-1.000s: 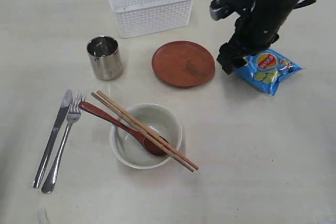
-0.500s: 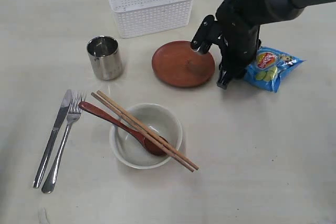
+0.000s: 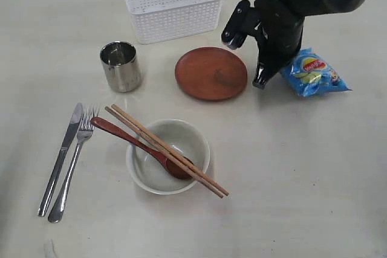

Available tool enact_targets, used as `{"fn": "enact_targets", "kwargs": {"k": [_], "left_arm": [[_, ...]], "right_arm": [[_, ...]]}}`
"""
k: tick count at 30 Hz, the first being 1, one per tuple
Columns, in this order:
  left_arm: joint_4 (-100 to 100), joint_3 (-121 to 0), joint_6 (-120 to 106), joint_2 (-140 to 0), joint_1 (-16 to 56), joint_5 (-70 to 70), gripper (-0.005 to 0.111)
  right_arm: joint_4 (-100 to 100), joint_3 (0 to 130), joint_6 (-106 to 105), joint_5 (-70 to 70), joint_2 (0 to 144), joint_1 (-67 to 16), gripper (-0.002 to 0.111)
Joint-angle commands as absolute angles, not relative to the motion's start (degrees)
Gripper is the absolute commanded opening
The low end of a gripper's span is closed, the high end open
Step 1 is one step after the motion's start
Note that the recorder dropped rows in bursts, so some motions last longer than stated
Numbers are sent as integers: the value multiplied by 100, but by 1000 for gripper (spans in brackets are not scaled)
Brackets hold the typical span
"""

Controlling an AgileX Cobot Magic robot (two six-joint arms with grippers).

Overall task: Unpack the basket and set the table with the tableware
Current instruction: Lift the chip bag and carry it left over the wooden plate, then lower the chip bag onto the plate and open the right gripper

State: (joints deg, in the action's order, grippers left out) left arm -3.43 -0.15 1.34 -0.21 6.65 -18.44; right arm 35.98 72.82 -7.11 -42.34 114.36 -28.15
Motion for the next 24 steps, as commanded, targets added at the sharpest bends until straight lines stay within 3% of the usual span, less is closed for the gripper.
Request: {"fn": "enact_targets", "kwargs": {"k": [1, 11, 16, 24], "left_arm": [[-295, 0, 126, 0, 652, -1834, 0], [-295, 0, 126, 0, 652, -1834, 0], [-295, 0, 126, 0, 652, -1834, 0], [-295, 0, 126, 0, 652, -1834, 0]], "right_arm": [[3463, 7260, -684, -4119, 10957, -2820, 0], [3179, 7260, -684, -3350, 10375, -3606, 0], [3052, 7740, -555, -3223, 11082, -4135, 0], [2851, 8541, -579, -3688, 11864, -4277, 1]]}}
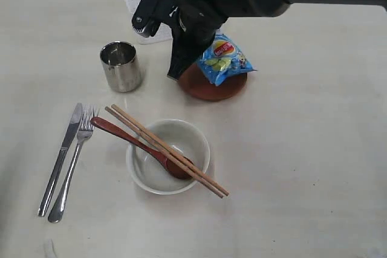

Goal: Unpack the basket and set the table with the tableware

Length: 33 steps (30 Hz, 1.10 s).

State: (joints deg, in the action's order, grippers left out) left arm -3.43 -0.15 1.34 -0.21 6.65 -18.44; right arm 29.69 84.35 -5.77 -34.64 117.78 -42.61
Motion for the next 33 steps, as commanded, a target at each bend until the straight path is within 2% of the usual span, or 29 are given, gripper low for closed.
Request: {"fn": "enact_targets", "kwargs": {"k": [1, 2, 5, 7, 9, 12, 13, 15, 18, 21, 25, 33], "left_arm": [[-295, 0, 126, 0, 652, -1834, 0], [-295, 0, 126, 0, 652, -1834, 0], [-295, 0, 126, 0, 652, -1834, 0], [-295, 0, 126, 0, 652, -1834, 0], [-295, 0, 126, 0, 652, -1834, 0], [-295, 0, 126, 0, 652, -1834, 0], [-295, 0, 126, 0, 652, -1834, 0], [-295, 0, 126, 0, 652, -1834, 0], [-295, 0, 126, 0, 652, -1834, 0], [-295, 0, 126, 0, 652, -1834, 0], [-295, 0, 126, 0, 652, -1834, 0], [-295, 0, 126, 0, 652, -1834, 0]], "right_arm": [[2852, 8541, -579, -3703, 11863, -4277, 5], [2852, 8541, -579, -3755, 11863, -4277, 12], [2694, 8585, -579, -3832, 11761, -4345, 47], [2693, 8597, -579, -3869, 11615, -4464, 50], [2693, 8597, -405, -3973, 11360, -4624, 47], [2693, 8597, 408, -4077, 11087, -4435, 30], [2517, 8597, 756, -4202, 11020, -4103, 16], [1811, 8597, 756, -4588, 10954, -3554, 0], [881, 8408, 256, -4763, 10706, -2970, -1], [376, 7676, 158, -3922, 9992, -2658, -1], [370, 6262, 158, -2425, 8407, -2559, -1], [370, 4944, 169, -1197, 6174, -2559, -1]]}}
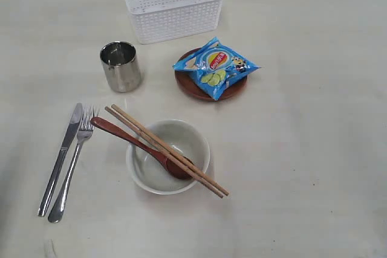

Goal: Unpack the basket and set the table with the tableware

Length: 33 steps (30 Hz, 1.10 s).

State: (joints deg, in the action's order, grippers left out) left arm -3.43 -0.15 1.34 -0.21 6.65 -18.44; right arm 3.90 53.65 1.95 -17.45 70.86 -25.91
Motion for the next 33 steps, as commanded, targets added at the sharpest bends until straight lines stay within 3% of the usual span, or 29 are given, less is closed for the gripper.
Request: {"fn": "enact_targets", "kwargs": {"k": [1, 18, 33], "left_arm": [[-295, 0, 126, 0, 652, -1834, 0], [-295, 0, 126, 0, 652, -1834, 0], [-295, 0, 126, 0, 652, -1834, 0]], "right_arm": [[370, 4851, 169, -1138, 5906, -2559, -1], [370, 3984, 169, -1777, 2142, -2559, -1], [370, 3984, 169, -1981, 316, -2559, -1]]}}
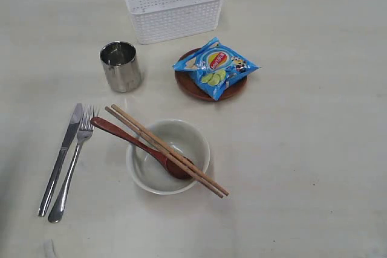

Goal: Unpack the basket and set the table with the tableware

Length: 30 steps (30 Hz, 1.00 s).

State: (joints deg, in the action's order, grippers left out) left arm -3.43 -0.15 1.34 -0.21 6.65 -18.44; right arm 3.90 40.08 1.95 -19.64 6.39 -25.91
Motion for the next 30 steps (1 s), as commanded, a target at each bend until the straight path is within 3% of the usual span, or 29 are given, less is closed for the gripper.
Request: {"fn": "enact_targets", "kwargs": {"k": [1, 18, 30], "left_arm": [[-295, 0, 126, 0, 652, -1834, 0], [-295, 0, 126, 0, 652, -1834, 0], [-295, 0, 126, 0, 652, -1834, 0]], "right_arm": [[370, 3984, 169, -1981, 244, -2559, -1], [280, 3974, 169, -2000, 0, -2471, -1], [347, 3759, -252, -1626, 0, -859, -1]]}}
